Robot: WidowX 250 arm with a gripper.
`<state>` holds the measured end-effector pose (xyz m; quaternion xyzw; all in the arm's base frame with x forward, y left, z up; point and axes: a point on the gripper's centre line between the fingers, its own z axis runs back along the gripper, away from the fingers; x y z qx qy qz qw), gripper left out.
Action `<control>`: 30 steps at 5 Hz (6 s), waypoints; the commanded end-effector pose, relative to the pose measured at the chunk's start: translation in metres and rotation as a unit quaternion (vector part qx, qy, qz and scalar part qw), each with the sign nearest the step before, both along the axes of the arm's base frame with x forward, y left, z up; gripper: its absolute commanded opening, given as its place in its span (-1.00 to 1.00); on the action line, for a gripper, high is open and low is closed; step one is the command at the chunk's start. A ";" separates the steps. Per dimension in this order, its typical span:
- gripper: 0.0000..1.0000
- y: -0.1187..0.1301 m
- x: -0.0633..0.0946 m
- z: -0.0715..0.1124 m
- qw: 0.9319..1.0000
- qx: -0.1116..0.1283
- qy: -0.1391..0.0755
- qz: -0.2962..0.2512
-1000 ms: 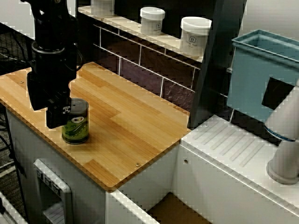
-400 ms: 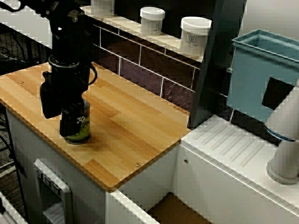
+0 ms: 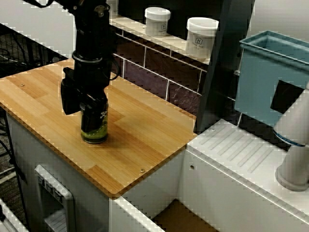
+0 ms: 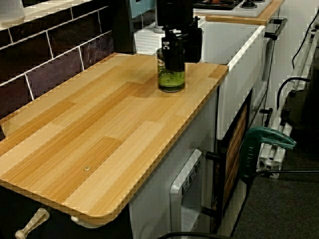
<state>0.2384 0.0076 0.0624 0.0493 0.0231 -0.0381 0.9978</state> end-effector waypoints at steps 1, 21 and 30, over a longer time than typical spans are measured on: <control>1.00 0.007 0.037 0.021 1.000 -0.004 -0.019 0.013; 1.00 0.016 0.062 0.024 1.000 -0.019 0.006 0.006; 1.00 0.038 0.032 0.012 1.000 -0.016 -0.018 0.015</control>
